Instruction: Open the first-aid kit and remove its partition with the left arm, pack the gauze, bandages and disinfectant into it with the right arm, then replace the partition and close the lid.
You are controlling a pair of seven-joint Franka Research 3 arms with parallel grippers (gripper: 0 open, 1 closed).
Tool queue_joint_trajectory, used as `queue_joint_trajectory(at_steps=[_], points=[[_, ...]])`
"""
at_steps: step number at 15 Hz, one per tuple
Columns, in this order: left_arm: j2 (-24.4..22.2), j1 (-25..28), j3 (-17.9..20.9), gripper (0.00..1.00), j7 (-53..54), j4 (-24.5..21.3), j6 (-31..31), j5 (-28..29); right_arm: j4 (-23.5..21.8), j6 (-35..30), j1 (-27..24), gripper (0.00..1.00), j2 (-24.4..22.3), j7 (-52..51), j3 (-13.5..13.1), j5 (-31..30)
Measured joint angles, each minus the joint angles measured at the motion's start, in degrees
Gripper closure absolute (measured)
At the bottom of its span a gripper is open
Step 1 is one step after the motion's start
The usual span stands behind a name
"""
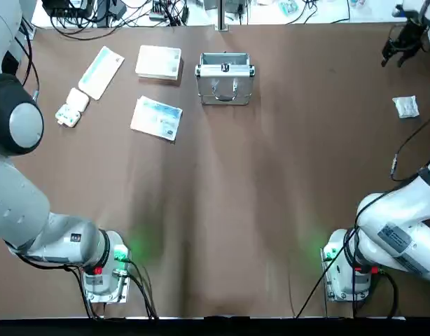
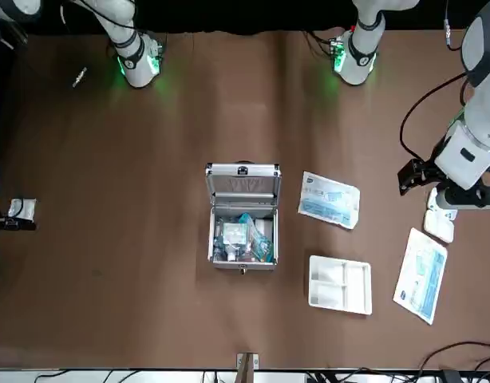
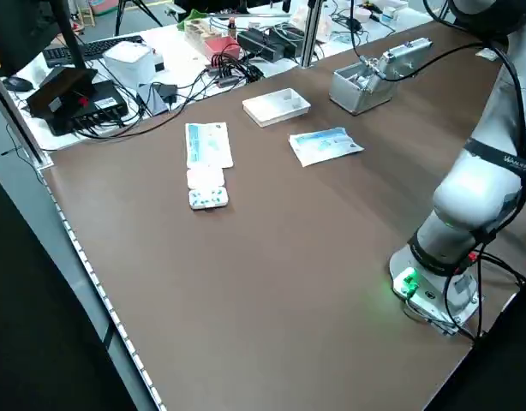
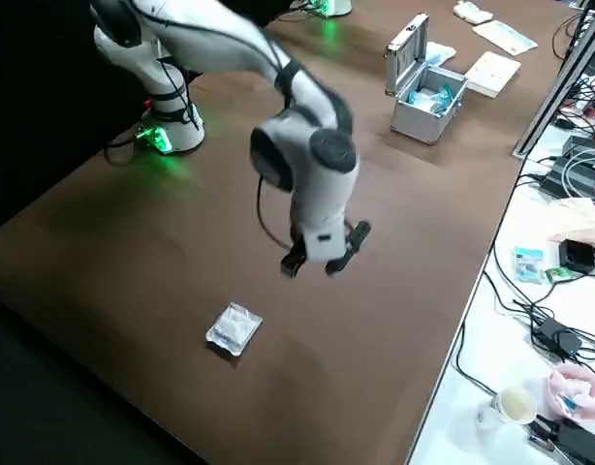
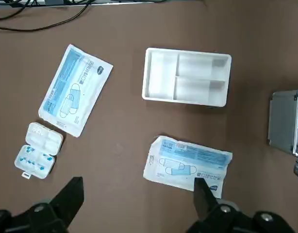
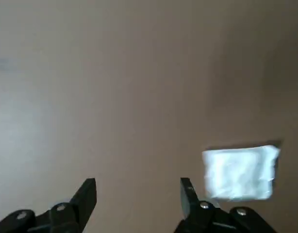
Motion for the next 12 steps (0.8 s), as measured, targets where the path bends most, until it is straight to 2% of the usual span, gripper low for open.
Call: queue_joint_trajectory(at_steps=[4,9,12], points=[[0.0,0.0,0.0,0.00,0.0,0.0,0.0,0.0,-2.2,8.6,-5.6,0.22,3.7,-6.2,-0.4,-4.6],[-0.1,-0.2,0.0,0.00,0.0,0.1,0.0,0.0,-2.4,15.8,-11.5,0.22,8.2,-14.4,-1.4,-5.5],[-0.2,-0.2,-0.1,0.00,0.0,0.1,0.0,0.0,-2.5,15.9,-12.1,0.23,8.9,-15.1,-1.6,-5.5]])
